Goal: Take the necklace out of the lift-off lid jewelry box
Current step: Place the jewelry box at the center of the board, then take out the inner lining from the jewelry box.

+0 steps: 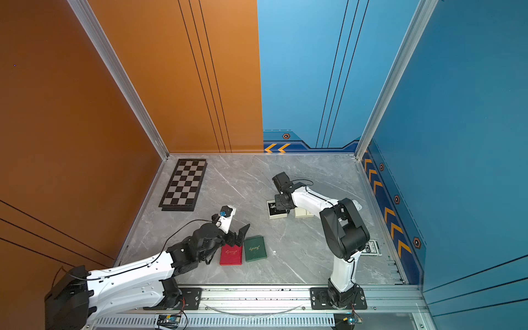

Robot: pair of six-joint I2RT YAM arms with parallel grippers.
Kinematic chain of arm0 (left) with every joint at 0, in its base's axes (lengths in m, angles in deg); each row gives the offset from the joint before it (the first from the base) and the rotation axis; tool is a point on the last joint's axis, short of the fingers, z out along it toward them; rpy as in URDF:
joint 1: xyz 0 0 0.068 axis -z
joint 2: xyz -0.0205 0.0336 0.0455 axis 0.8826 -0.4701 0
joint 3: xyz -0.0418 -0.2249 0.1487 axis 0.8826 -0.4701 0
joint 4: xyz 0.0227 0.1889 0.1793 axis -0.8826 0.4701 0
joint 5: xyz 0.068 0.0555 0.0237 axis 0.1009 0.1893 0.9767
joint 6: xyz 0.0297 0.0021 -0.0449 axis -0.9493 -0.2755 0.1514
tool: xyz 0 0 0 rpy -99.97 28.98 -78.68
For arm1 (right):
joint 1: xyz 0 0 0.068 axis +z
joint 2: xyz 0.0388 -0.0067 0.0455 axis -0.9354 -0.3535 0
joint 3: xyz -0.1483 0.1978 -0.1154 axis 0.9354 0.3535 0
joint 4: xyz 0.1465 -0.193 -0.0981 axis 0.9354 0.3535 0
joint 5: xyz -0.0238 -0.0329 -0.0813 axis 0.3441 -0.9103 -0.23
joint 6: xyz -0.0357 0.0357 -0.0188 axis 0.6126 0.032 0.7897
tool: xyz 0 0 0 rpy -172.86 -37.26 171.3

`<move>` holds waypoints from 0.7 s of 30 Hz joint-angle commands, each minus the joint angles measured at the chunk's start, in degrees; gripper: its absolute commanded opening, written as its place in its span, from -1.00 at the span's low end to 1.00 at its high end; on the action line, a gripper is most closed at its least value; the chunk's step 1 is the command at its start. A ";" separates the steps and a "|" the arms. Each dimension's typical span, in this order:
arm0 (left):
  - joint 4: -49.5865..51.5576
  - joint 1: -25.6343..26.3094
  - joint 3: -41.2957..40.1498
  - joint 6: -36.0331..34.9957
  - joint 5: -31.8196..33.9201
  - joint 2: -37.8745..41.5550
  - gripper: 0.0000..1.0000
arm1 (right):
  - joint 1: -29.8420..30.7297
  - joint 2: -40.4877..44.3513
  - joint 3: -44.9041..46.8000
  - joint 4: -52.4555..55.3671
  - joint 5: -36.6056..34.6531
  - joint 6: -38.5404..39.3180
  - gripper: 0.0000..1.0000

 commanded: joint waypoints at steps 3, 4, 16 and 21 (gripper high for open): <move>1.22 0.26 1.28 0.73 1.07 0.08 0.97 | 0.87 2.09 -1.79 1.76 -1.28 0.87 -0.51; 1.30 0.30 1.25 0.73 1.10 0.16 0.97 | 1.38 2.41 -2.01 2.11 -1.20 0.87 -0.48; 1.61 0.20 1.39 0.82 1.10 -0.10 0.97 | 4.48 0.27 -3.41 4.16 0.19 -2.45 -0.25; 2.14 0.19 1.39 0.73 1.33 -0.01 0.97 | 4.56 -2.03 -4.08 4.26 1.45 -2.50 -0.01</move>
